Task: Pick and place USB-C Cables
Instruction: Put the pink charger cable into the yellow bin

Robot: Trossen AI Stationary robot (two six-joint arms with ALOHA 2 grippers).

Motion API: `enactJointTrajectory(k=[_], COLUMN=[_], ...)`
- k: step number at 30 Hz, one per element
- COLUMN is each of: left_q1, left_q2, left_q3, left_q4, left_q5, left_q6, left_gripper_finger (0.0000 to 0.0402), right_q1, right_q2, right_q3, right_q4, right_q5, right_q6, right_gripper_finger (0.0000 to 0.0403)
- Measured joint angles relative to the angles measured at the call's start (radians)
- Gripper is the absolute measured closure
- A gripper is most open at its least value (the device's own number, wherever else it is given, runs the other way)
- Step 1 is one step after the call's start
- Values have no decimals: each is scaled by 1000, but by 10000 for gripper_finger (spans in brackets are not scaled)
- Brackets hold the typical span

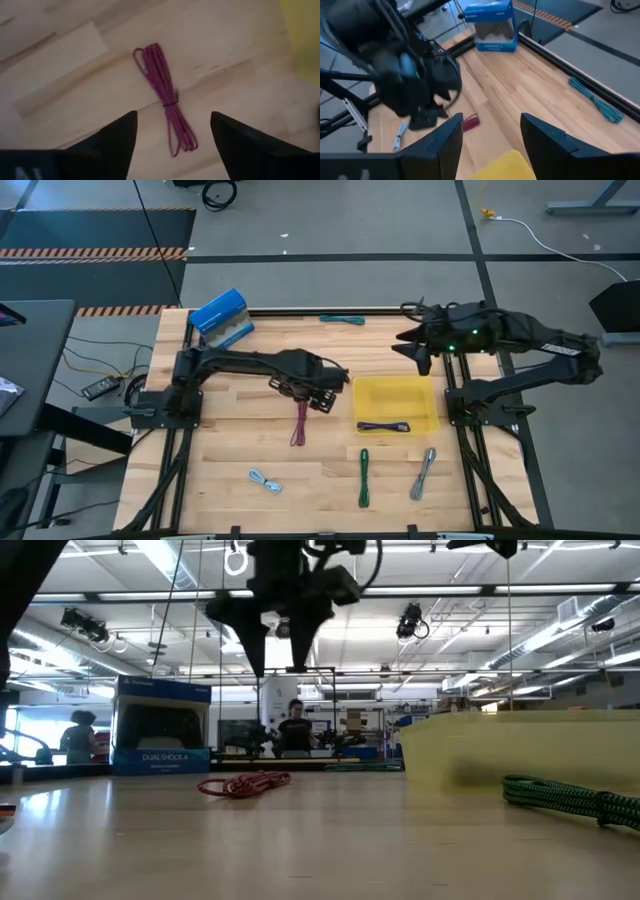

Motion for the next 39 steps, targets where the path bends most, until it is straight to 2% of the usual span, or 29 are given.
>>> enactJointTrajectory(k=[9,15,21,25,32,39], left_q1=[0,8,-31,-65,-108,-105], left_q2=[111,112,99,71,3,-9], left_q3=[0,-51,-106,-180,-405,-489], left_q4=[37,131,139,222,377,515], left_q5=[-12,-9,7,-2,21,32], left_q6=[-10,-39,-66,-104,-218,-245], left_gripper_finger=[135,136,136,137,136,144], right_q1=[1,1,1,1,1,9], right_q2=[-51,-73,-80,-76,-66,-61], right_q3=[0,0,1,1,1,1], right_q4=[-20,-22,-23,-23,-19,-12], right_q5=[-65,-76,-99,-100,-110,-137], right_q6=[37,84,112,112,152,156], right_gripper_finger=[199,199,199,199,199,199])
